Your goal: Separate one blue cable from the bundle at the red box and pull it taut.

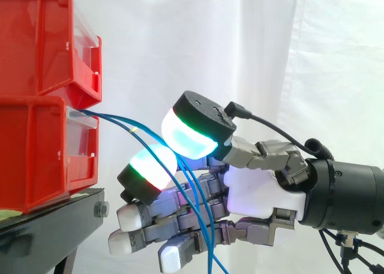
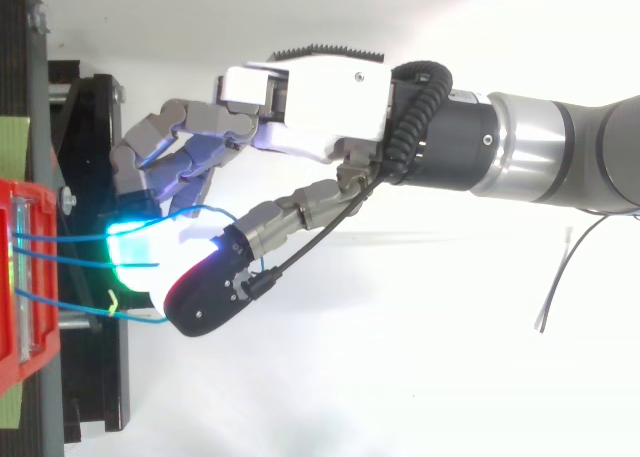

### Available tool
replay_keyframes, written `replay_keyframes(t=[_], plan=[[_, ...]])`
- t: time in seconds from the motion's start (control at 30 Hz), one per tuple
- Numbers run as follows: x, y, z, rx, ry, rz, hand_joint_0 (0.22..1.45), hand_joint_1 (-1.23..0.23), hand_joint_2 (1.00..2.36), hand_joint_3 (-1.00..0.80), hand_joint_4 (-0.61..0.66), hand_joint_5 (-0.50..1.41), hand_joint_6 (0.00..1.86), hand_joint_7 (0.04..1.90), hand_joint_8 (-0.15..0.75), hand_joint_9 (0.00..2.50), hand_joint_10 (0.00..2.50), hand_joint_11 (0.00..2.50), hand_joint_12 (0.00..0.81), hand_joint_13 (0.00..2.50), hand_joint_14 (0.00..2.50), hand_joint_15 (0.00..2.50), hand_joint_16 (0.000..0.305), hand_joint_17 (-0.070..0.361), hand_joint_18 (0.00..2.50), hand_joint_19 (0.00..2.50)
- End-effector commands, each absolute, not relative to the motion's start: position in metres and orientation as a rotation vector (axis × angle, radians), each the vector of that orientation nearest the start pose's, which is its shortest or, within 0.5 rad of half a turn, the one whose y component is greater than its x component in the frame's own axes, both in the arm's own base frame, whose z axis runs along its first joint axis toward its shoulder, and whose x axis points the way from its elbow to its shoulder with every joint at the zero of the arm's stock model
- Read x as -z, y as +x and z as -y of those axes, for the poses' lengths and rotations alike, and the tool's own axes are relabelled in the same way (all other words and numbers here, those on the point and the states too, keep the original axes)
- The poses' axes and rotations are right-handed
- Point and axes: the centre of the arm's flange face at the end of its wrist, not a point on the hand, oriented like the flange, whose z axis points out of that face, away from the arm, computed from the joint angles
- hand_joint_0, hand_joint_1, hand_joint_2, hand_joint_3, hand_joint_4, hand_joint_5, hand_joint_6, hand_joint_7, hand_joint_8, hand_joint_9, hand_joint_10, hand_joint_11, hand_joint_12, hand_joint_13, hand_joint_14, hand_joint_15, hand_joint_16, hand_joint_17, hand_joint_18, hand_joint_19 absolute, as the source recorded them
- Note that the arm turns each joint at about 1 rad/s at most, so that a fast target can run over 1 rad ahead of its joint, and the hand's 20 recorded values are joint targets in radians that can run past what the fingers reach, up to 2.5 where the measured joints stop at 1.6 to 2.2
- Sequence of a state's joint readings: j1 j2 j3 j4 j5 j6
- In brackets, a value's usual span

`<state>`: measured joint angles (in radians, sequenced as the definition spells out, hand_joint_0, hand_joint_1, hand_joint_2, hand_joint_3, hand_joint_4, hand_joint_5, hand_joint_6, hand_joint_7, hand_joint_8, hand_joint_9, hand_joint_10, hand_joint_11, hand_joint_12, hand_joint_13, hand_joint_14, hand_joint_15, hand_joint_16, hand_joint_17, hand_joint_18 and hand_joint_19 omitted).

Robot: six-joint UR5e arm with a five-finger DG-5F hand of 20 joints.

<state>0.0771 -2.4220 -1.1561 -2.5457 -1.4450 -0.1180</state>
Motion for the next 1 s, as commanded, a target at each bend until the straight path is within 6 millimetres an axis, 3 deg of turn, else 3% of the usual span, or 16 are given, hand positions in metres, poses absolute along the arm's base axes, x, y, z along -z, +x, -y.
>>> replay_keyframes(t=[0.0,0.3,0.57,0.7,0.97], plan=[[-0.1945,0.7977,0.0837,-1.167,1.049,-1.098,0.59,-0.63,1.00,-0.50,0.22,-0.16,0.86,1.06,0.370,0.75,0.01,0.52,0.376,0.69,0.01,0.36,0.051,0.114,0.84,0.59],[-0.1945,0.7979,0.0837,-1.163,1.041,-1.097,0.54,-0.47,1.00,-0.50,0.22,-0.15,0.85,1.09,0.383,0.83,0.01,0.54,0.395,0.74,0.01,0.39,0.055,0.123,0.85,0.65],[-0.1969,0.7996,0.0823,-1.151,1.013,-1.095,0.64,-0.82,1.01,-0.37,0.17,-0.15,0.87,1.15,0.358,0.83,0.02,0.59,0.384,0.73,0.01,0.42,0.054,0.122,0.75,0.61],[-0.1973,0.7999,0.0823,-1.151,1.010,-1.093,0.70,-0.93,1.00,-0.50,0.13,-0.16,0.88,1.14,0.346,0.82,0.02,0.62,0.381,0.72,0.02,0.40,0.054,0.123,0.75,0.54],[-0.1964,0.7994,0.0822,-1.151,1.011,-1.096,0.73,-0.99,1.00,-0.50,0.16,-0.16,0.89,1.14,0.336,0.81,0.02,0.64,0.377,0.73,0.02,0.39,0.054,0.121,0.78,0.47]])
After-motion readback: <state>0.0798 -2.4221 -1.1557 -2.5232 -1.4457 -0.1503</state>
